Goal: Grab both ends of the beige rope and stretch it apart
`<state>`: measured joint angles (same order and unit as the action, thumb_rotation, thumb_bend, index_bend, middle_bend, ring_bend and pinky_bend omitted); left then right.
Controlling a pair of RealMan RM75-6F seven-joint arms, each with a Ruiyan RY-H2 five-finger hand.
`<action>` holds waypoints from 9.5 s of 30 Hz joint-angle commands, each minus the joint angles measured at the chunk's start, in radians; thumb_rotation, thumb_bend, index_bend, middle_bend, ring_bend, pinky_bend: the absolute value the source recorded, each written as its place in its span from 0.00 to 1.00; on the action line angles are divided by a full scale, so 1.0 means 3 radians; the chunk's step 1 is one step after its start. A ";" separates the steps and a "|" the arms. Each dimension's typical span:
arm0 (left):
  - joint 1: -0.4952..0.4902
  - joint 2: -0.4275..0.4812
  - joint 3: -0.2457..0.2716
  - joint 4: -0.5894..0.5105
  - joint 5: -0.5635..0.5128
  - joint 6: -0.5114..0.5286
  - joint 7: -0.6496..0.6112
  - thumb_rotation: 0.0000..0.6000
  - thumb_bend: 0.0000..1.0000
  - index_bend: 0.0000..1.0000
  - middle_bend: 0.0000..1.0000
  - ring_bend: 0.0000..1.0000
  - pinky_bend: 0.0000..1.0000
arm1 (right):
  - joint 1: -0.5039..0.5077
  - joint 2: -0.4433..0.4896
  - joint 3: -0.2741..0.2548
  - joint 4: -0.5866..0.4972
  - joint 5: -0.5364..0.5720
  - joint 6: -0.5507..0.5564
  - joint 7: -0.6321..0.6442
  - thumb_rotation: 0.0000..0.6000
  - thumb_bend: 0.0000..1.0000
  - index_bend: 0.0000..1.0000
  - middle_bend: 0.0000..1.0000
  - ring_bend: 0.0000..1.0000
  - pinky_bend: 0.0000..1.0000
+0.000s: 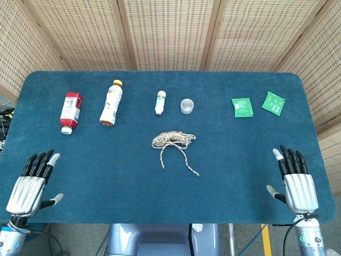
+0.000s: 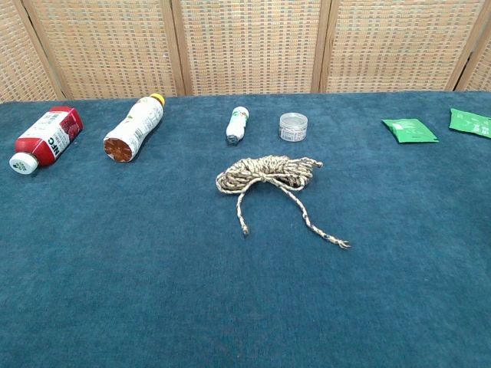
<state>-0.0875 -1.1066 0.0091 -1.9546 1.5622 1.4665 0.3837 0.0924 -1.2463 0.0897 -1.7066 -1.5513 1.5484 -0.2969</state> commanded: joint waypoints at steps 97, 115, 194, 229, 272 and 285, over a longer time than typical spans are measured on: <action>-0.0258 -0.0210 -0.0081 0.0049 -0.0493 -0.0268 0.0317 1.00 0.00 0.00 0.00 0.00 0.00 | 0.2088 -0.1574 0.0218 0.0833 0.2493 -0.1949 -0.0679 1.00 0.45 0.59 0.05 0.00 0.00; -0.0972 -0.0652 -0.0451 0.0601 -0.0260 -0.0784 0.0665 1.00 0.00 0.02 0.00 0.00 0.00 | 0.2138 -0.1515 0.0195 0.1027 0.2052 -0.1780 -0.0832 1.00 0.50 0.61 0.06 0.00 0.00; -0.2961 -0.2763 -0.0430 0.3184 -0.0388 -0.2278 0.0127 1.00 0.35 0.53 0.00 0.00 0.00 | 0.2319 -0.1547 0.0281 0.1473 0.2091 -0.2336 -0.0364 1.00 0.51 0.65 0.08 0.00 0.00; -0.2912 -0.2607 -0.0380 0.2999 -0.0511 -0.2185 0.0185 1.00 0.43 0.66 0.00 0.00 0.00 | 0.2304 -0.1527 0.0292 0.1456 0.2093 -0.2287 -0.0361 1.00 0.51 0.65 0.08 0.00 0.00; -0.1894 -0.1064 0.0100 0.2996 -0.0070 -0.1194 -0.1226 1.00 0.43 0.70 0.00 0.00 0.00 | 0.1752 -0.0668 0.0197 0.1388 0.2143 -0.1670 -0.0709 1.00 0.51 0.68 0.11 0.00 0.00; -0.1823 -0.1009 0.0005 0.2843 -0.0065 -0.1057 -0.1529 1.00 0.00 0.00 0.00 0.00 0.00 | 0.1604 -0.0608 0.0232 0.1238 0.1851 -0.1548 -0.0297 1.00 0.00 0.00 0.00 0.00 0.00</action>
<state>-0.6437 -1.4203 0.0265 -1.0799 1.5516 1.1264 -0.0473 0.5884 -1.4402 0.1520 -1.3084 -0.9513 1.0452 -0.4279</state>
